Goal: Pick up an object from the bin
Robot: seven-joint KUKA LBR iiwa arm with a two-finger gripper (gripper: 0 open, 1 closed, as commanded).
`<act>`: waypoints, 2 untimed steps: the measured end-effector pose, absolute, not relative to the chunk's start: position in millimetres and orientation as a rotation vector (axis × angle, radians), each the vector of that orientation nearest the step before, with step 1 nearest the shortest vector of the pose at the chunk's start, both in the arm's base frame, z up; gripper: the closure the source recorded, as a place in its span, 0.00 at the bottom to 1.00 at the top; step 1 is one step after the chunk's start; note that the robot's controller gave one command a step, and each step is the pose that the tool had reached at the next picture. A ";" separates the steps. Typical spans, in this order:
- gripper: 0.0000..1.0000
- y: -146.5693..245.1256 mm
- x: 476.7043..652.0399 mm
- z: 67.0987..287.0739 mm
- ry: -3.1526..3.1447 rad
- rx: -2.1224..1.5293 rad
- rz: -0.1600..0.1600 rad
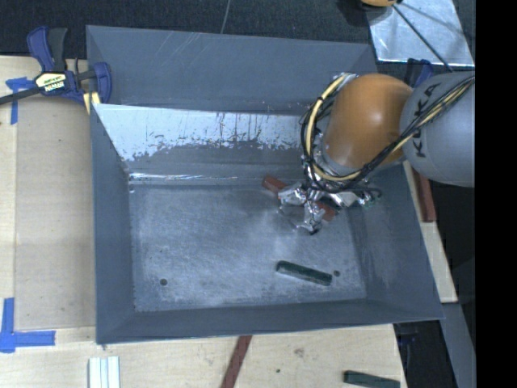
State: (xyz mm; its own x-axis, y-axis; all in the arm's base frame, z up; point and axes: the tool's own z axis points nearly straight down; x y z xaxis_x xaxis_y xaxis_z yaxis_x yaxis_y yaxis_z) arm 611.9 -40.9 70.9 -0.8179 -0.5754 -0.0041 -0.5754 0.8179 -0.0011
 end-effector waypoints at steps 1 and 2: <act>0.00 -41.2 611.4 70.5 2.993 -0.946 0.001; 0.00 -41.1 611.3 70.3 2.994 -0.946 0.001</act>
Offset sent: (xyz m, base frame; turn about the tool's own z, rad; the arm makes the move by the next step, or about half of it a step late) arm 0.0000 0.0000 0.0000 0.0000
